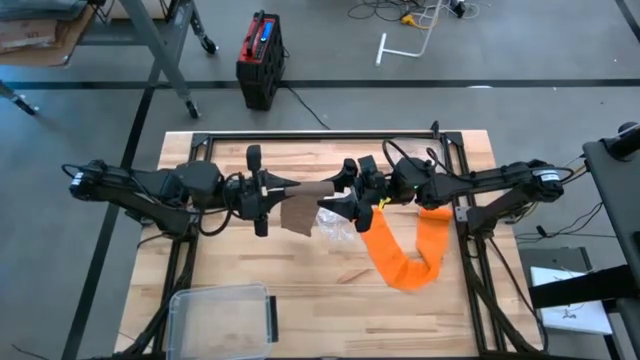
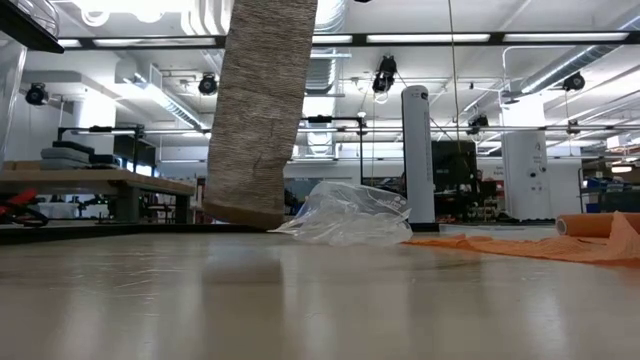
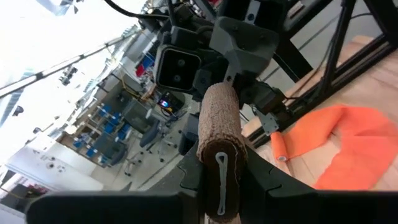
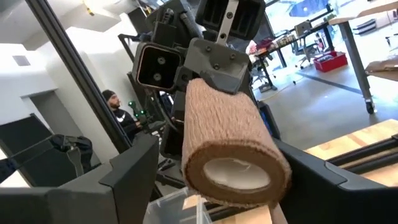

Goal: Roll bandage
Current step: Roll the brown bandage

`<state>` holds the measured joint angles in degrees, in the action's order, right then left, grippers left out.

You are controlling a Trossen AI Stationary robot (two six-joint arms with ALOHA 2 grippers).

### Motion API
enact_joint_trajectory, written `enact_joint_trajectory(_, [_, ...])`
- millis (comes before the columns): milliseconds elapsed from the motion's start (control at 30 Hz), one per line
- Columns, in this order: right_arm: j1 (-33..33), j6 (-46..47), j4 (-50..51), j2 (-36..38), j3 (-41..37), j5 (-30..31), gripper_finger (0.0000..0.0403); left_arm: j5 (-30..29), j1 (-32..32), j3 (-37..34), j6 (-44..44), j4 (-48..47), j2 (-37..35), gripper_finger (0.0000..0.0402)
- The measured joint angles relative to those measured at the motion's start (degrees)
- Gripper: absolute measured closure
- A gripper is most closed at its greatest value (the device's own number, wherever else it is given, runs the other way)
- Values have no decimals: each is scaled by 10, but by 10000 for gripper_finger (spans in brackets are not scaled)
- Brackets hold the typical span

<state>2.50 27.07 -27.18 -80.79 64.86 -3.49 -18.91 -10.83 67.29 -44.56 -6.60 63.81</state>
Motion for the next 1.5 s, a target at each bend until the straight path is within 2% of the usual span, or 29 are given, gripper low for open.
enact_joint_trajectory(267, [0, 5, -9, -3, 2, 2, 110, 24, 1, 49, 18, -63, 14, 356])
enact_joint_trajectory(600, [2, 9, -28, -3, 2, 6, 133, 25, 2, 85, 27, -100, 44, 356])
enact_joint_trajectory(1233, [2, 1, -30, -4, 2, 9, 213, 20, 5, 99, 47, -95, 53, 353])
enact_joint_trajectory(1367, [2, -7, -31, -4, 2, 9, 240, 20, 5, 99, 64, -95, 53, 337])
enact_joint_trajectory(1500, [2, -20, -32, -4, 2, 9, 259, 19, 5, 99, 124, -94, 50, 308])
